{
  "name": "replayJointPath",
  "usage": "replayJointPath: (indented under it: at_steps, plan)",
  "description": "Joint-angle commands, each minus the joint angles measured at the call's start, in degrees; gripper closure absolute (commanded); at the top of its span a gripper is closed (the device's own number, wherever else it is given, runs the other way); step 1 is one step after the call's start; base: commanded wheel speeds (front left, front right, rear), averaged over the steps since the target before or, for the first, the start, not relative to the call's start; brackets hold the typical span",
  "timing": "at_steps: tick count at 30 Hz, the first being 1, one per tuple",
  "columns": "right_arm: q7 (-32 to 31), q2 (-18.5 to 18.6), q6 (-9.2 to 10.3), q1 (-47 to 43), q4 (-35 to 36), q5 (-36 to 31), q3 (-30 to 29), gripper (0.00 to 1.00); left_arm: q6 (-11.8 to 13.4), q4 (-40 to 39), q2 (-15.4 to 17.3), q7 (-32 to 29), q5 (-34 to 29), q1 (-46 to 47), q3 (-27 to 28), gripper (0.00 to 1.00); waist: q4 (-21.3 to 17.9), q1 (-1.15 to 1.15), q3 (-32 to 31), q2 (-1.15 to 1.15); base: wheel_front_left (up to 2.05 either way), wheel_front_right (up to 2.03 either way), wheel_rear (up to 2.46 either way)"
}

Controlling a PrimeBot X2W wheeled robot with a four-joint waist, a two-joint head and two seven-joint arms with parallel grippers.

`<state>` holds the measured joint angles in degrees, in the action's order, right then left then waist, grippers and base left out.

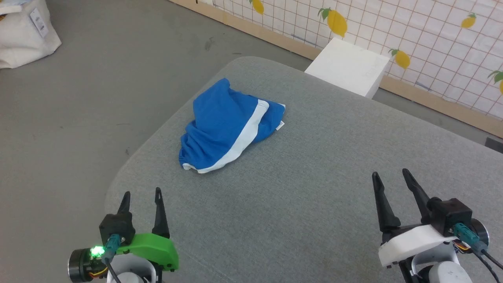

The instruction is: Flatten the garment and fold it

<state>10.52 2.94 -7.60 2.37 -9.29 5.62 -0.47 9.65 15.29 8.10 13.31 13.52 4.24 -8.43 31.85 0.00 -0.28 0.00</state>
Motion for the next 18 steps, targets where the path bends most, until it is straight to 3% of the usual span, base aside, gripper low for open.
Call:
replayJointPath:
  at_steps: [1,9,18]
  plan:
    - [0.6,-0.1,0.1,1.0,-0.4,0.5,0.1,0.0,0.5,0.4,0.6,0.8,0.8,0.9,-0.2,0.0,0.1,0.0,0.2,0.0,0.0,0.0,0.0]
    - [0.9,-0.1,0.11,2.6,-0.1,0.5,0.7,0.0,1.5,0.2,1.8,1.7,2.7,1.5,0.6,0.0,-1.4,0.0,2.6,0.0,0.0,0.0,0.0]
    - [0.0,-0.1,0.11,8.2,2.6,-1.0,2.6,0.0,-0.7,-1.9,6.1,-0.9,8.1,8.0,6.6,0.0,-13.5,0.0,13.6,0.0,0.0,0.0,0.0]
